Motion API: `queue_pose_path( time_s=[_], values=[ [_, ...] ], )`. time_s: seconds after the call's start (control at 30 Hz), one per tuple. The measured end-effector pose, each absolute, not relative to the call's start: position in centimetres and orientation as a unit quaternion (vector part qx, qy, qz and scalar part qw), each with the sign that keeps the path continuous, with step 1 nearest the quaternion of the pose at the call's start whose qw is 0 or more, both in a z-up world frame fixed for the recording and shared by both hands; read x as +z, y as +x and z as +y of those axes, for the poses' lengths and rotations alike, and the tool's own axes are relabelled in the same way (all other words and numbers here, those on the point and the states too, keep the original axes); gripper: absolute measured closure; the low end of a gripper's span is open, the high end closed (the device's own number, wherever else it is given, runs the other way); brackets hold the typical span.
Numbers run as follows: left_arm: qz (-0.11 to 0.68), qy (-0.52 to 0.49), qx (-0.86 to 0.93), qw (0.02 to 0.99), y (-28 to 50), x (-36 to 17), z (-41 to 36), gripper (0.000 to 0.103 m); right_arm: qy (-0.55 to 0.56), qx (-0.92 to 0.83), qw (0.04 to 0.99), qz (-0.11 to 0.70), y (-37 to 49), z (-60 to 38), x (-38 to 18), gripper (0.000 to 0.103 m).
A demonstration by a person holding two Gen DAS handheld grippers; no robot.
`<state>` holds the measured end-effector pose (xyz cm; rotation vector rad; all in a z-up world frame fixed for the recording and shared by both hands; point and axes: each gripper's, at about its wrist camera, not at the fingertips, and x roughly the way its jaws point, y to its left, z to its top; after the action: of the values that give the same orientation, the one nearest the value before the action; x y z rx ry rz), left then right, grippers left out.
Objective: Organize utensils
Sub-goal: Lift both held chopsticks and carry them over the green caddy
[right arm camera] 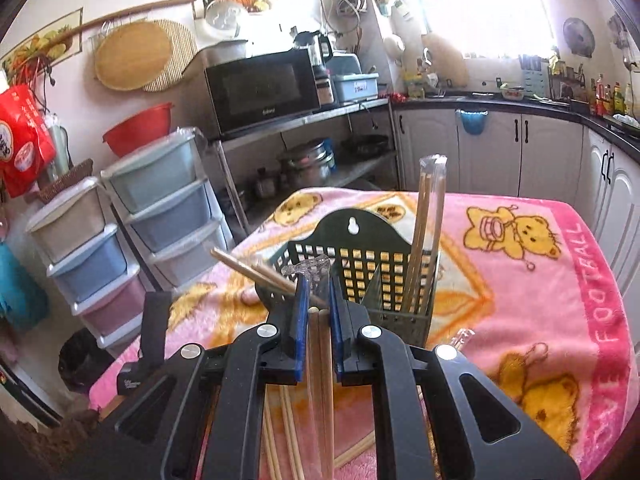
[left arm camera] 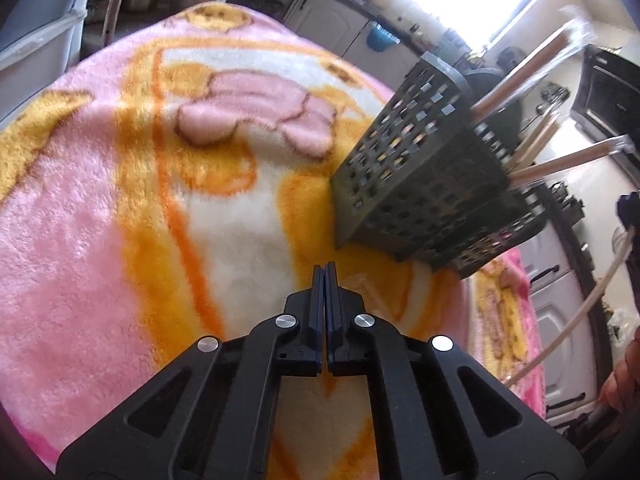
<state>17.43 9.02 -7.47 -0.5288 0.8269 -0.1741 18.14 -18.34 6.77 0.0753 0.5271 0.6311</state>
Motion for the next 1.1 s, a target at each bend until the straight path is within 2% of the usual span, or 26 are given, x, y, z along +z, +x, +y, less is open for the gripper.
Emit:
queue_pose_path(
  time_s=[0.33,0.6,1.1],
  values=[
    [0.295,-0.262,-0.155,0.906,14.4,1.2,7.7,0.103,0.068,0.296,0.927,0.22,17.1,-20.7,8.8,0.093],
    [0.245,-0.232,-0.229,0.913,13.8,6.9,4.0,0.103,0.089,0.277,0.938,0.187,16.2,-22.8,10.3,0.093],
    [0.174,-0.177,-0.294,0.923,14.2,14.0,-0.4,0.103,0.11,0.249,0.949,0.162,15.3,-26.0,11.2,0.094]
  ],
)
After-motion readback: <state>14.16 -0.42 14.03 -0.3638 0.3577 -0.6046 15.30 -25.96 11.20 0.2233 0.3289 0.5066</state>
